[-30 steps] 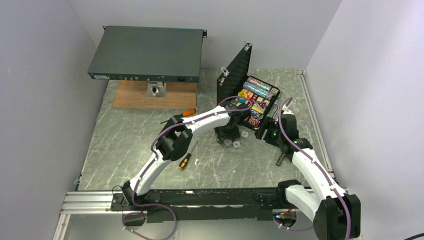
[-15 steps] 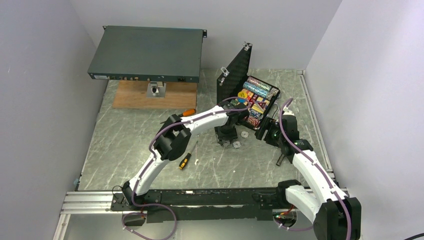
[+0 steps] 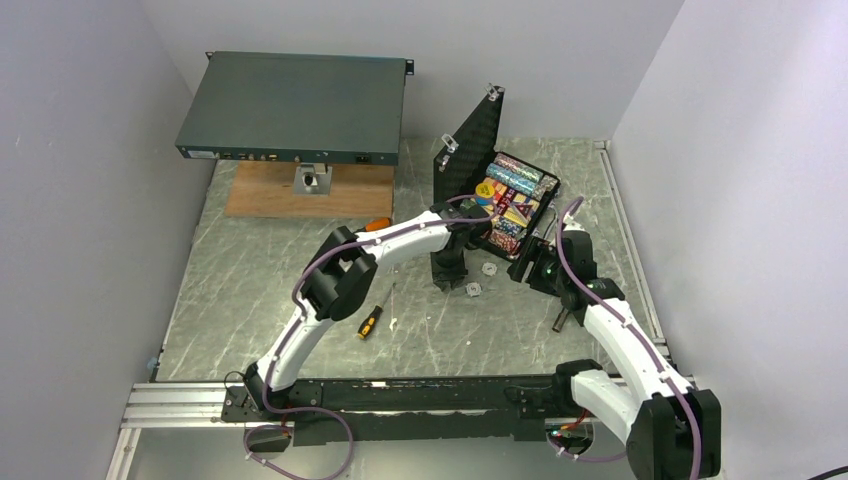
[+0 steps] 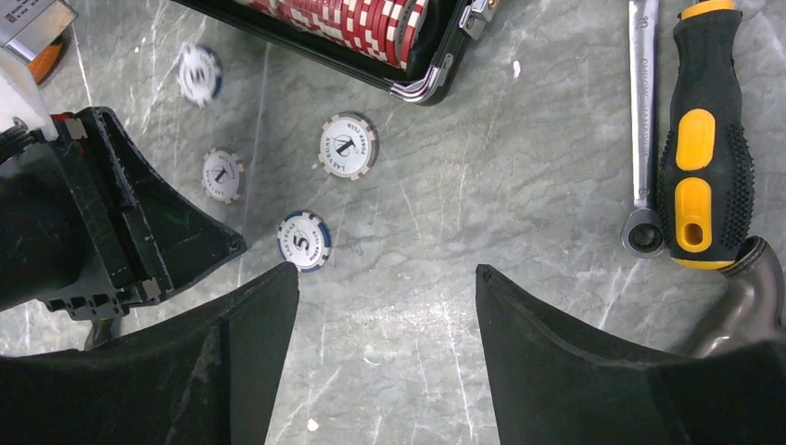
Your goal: Pack up texas hold em set
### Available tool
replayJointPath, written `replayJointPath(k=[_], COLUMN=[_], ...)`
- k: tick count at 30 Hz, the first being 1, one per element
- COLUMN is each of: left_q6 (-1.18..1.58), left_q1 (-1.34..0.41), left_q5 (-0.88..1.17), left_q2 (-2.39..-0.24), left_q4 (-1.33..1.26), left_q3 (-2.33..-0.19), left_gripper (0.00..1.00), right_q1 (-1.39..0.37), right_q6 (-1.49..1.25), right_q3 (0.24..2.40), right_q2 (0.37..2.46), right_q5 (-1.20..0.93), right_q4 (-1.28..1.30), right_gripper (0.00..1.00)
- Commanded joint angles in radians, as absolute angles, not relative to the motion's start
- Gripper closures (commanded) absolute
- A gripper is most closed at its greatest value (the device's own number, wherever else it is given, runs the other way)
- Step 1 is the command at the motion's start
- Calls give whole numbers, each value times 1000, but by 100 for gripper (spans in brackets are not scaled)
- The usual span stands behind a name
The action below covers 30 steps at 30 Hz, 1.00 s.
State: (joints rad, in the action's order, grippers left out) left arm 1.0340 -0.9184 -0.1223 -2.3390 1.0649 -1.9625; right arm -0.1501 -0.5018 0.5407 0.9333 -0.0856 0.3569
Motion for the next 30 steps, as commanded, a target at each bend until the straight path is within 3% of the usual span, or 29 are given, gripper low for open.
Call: replayJointPath(k=[1, 6, 11, 15, 18, 24, 30], left_q6=[923, 763, 657, 572, 544, 494, 476], left_q1=[-906, -908, -902, -891, -876, -855, -853], left_q5=[-182, -176, -200, -229, -232, -208, -165], left_q2=[-2377, -2280, -2119, -2098, -2155, -2254, -2267], left_q4=[951, 857, 712, 662, 703, 721, 677], left_q3=[-1867, -1767, -1582, -1576, -1671, -1803, -1795], left_gripper=[69, 70, 60, 36, 28, 28, 30], right_q1=[-147, -147, -147, -147, -147, -148, -147], right_q6=[-493, -495, -494, -495, -493, -484, -482], right_q3=[539, 541, 543, 546, 547, 553, 552], right_q2=[941, 972, 1000, 1017, 1017, 992, 985], right_q5=[-110, -149, -170, -184, -183, -161, -151], right_q4=[316, 296, 279, 267, 272, 299, 299], right_gripper=[28, 27, 27, 27, 27, 27, 27])
